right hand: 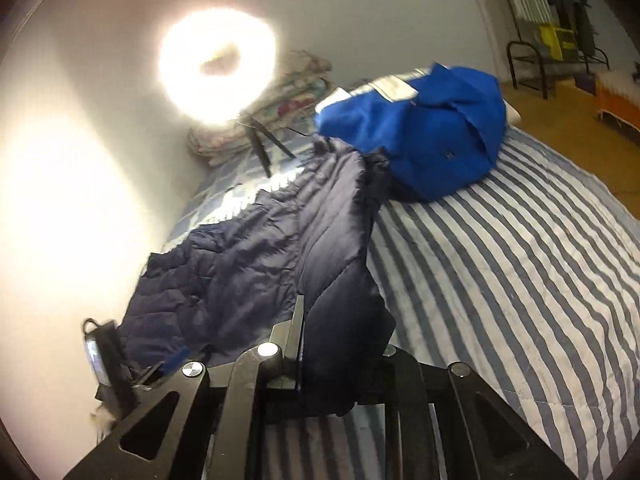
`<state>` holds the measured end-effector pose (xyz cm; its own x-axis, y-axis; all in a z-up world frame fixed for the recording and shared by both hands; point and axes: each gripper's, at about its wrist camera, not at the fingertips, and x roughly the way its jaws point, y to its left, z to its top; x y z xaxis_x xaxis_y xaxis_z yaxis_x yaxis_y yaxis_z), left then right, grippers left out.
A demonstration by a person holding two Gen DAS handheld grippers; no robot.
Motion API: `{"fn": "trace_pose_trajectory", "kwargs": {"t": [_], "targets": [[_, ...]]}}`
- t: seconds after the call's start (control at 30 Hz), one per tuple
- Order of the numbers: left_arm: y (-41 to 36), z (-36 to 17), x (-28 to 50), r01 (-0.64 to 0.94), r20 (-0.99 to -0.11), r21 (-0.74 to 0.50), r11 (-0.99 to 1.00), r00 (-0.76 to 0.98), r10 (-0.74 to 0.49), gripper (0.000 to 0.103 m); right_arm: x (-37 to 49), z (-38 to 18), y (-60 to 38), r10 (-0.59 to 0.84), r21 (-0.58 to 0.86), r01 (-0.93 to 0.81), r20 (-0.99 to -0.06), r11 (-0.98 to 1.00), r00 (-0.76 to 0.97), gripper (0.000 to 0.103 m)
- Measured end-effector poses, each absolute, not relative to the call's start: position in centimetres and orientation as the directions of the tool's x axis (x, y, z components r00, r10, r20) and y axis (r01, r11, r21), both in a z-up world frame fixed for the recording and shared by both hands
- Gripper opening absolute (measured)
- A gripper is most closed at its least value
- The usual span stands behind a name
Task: Fold large clothes
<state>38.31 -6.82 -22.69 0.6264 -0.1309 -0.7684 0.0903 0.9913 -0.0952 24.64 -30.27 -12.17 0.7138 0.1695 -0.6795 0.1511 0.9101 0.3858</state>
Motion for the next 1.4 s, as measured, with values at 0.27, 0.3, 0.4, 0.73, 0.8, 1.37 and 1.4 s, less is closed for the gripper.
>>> {"fn": "trace_pose_trajectory", "kwargs": {"t": [0.27,0.3,0.4,0.73,0.8,1.37,1.4], "targets": [[-1.9,-12.9,34.1,0.091,-0.735,-0.189,0.978,0.647,-0.202,0.049,25.2,-8.1,-26.6,0.165,0.299,0.043,-0.634,0.953,0.756,0.013],[-0.9,-11.0,32.8,0.095,-0.714,-0.200,0.975,0.668,-0.211,0.049,25.3,-7.6,-25.9,0.170,0.291,0.026,-0.626,0.957,0.761,0.013],[1.6,-7.7,27.8,0.107,-0.654,-0.229,0.968,0.719,-0.234,0.049,25.5,-6.4,-23.7,0.196,0.285,-0.021,-0.603,0.958,0.773,0.013],[8.4,-6.0,19.2,0.011,-0.566,-0.275,0.961,0.806,-0.171,0.049,27.8,-3.6,-13.8,0.307,0.240,-0.203,-0.564,0.949,0.767,0.013],[9.6,-6.3,17.9,-0.015,-0.557,-0.305,0.952,0.814,-0.166,0.049,28.5,-3.6,-11.6,0.334,0.238,-0.239,-0.563,0.941,0.756,0.013],[17.2,-7.4,13.7,-0.201,-0.543,-0.400,0.894,0.838,-0.055,0.049,32.6,-18.9,13.9,0.501,0.179,-0.599,-0.753,0.781,0.428,0.011],[17.4,-7.5,13.7,-0.211,-0.546,-0.392,0.895,0.837,-0.042,0.049,32.6,-19.4,14.0,0.503,0.184,-0.603,-0.757,0.776,0.417,0.011]]}}
